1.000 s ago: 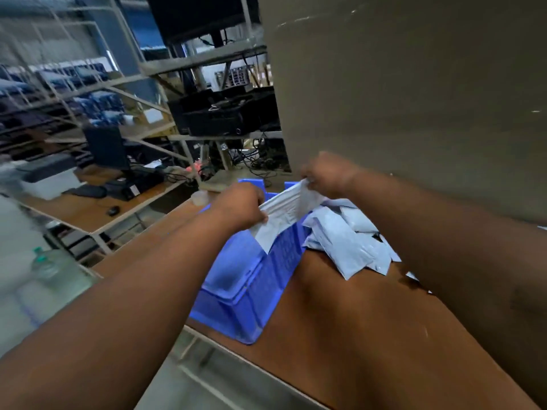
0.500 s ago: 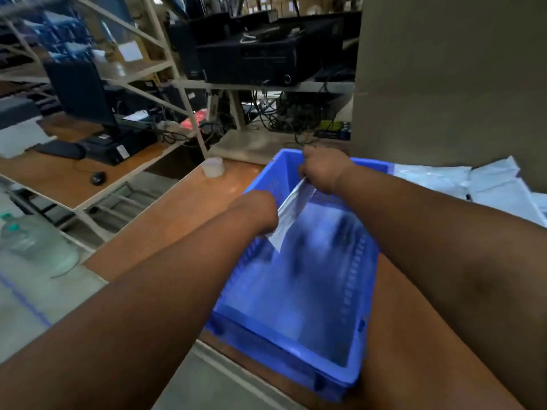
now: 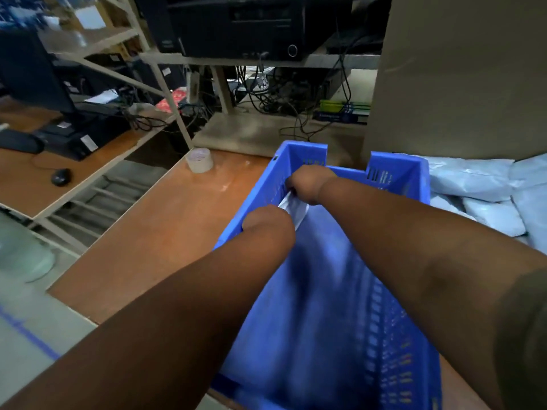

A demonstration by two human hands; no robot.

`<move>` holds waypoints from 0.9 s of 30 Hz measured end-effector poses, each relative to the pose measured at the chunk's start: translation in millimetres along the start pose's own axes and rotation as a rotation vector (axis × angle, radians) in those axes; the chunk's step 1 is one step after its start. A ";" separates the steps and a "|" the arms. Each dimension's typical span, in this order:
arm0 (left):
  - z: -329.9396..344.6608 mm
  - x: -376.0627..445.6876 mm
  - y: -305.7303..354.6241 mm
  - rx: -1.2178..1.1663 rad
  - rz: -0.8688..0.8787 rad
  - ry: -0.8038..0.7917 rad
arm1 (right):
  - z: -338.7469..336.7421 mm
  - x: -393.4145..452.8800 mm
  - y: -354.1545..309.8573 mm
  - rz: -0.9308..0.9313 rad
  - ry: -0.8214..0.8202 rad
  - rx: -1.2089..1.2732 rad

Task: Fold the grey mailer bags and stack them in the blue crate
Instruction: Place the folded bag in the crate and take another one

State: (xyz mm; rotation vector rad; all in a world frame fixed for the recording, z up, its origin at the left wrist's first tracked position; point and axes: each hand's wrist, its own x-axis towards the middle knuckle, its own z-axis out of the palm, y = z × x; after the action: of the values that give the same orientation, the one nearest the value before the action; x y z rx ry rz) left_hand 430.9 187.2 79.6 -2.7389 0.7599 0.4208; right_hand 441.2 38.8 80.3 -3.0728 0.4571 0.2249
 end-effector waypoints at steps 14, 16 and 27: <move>-16.3 -20.7 0.1 0.155 0.012 0.114 | -6.5 -7.5 29.9 -0.007 -0.057 0.152; -29.6 -29.6 -0.2 0.223 0.001 0.141 | -19.2 -20.6 33.9 -0.018 -0.050 0.139; -85.6 -127.5 87.7 0.177 0.301 0.405 | -46.8 -188.0 98.7 -0.085 0.230 0.123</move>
State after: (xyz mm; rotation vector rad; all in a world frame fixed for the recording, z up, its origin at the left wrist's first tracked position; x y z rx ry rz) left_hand 296.9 144.7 186.9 -2.5737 1.2514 -0.1506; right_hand 240.9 -3.8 153.7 -2.9995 0.3319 -0.1541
